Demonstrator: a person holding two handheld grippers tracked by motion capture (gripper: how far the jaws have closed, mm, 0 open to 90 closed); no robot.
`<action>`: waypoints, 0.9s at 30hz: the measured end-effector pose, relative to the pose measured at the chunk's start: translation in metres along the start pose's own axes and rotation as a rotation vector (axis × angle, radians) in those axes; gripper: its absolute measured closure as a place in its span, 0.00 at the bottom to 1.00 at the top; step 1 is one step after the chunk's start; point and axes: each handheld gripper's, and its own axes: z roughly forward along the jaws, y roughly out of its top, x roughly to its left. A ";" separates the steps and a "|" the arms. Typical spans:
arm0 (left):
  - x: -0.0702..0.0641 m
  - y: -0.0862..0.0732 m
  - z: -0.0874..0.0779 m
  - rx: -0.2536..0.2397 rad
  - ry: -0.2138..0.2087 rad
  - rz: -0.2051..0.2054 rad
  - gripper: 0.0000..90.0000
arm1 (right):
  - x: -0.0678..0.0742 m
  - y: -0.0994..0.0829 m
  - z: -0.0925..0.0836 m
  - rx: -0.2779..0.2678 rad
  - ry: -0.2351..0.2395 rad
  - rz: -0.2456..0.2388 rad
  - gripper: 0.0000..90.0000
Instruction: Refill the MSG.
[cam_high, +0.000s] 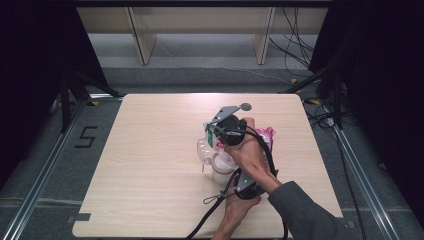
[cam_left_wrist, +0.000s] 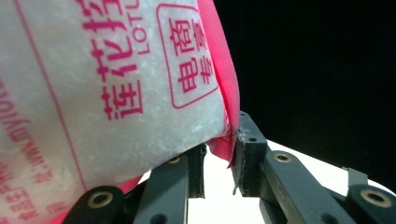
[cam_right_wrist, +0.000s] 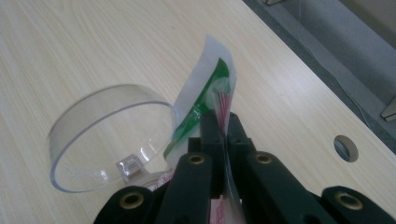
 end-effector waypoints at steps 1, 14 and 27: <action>0.002 0.000 0.001 -0.002 -0.017 0.017 0.85 | 0.000 0.000 0.000 0.000 0.000 0.000 1.00; 0.002 0.000 0.000 0.003 -0.026 0.017 0.85 | 0.000 -0.001 -0.001 -0.009 -0.002 0.007 1.00; 0.002 0.000 0.002 0.003 -0.020 0.017 0.85 | -0.003 -0.002 -0.002 -0.022 -0.009 0.016 1.00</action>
